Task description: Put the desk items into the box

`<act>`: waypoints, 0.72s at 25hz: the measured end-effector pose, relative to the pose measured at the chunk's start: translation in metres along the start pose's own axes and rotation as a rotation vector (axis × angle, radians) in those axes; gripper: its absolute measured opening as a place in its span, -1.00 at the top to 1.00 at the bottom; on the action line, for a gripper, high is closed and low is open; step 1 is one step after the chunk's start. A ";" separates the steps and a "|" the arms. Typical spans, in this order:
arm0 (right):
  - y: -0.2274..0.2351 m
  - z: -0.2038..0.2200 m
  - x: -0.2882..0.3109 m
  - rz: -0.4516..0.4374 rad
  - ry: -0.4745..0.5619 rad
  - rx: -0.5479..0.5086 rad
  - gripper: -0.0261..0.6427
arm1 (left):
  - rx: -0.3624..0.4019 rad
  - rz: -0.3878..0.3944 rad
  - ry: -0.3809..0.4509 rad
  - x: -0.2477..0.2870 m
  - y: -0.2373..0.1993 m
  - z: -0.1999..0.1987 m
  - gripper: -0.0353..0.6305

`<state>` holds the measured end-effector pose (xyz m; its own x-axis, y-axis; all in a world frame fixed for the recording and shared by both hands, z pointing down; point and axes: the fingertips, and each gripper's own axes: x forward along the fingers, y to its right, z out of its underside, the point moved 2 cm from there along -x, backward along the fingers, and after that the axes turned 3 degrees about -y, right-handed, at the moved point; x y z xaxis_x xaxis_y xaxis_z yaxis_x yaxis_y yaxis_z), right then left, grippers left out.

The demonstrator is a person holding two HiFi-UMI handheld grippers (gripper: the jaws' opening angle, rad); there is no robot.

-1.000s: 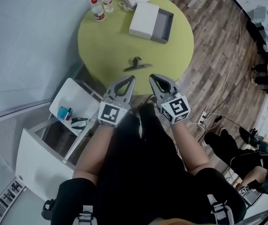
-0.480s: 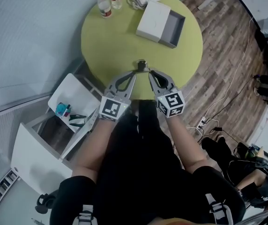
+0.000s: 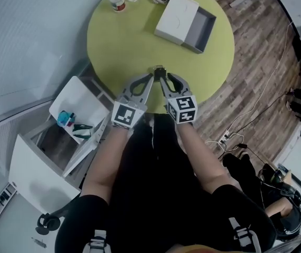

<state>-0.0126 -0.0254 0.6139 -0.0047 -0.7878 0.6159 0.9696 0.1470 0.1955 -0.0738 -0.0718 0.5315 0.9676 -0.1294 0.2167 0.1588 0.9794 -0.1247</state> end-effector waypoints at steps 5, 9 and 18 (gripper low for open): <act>0.014 0.018 0.024 0.047 -0.063 0.041 0.47 | -0.019 -0.024 -0.024 0.012 -0.009 0.016 0.87; 0.020 0.033 0.044 0.077 -0.119 0.069 0.36 | -0.032 -0.042 -0.034 0.020 -0.017 0.029 0.87; 0.030 0.061 0.076 0.148 -0.215 0.131 0.11 | -0.041 -0.060 -0.048 0.030 -0.029 0.048 0.87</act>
<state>0.0017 -0.0446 0.7131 0.0689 -0.6093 0.7899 0.9238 0.3380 0.1801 -0.0584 -0.0970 0.5880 0.9457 -0.1790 0.2713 0.2251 0.9628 -0.1496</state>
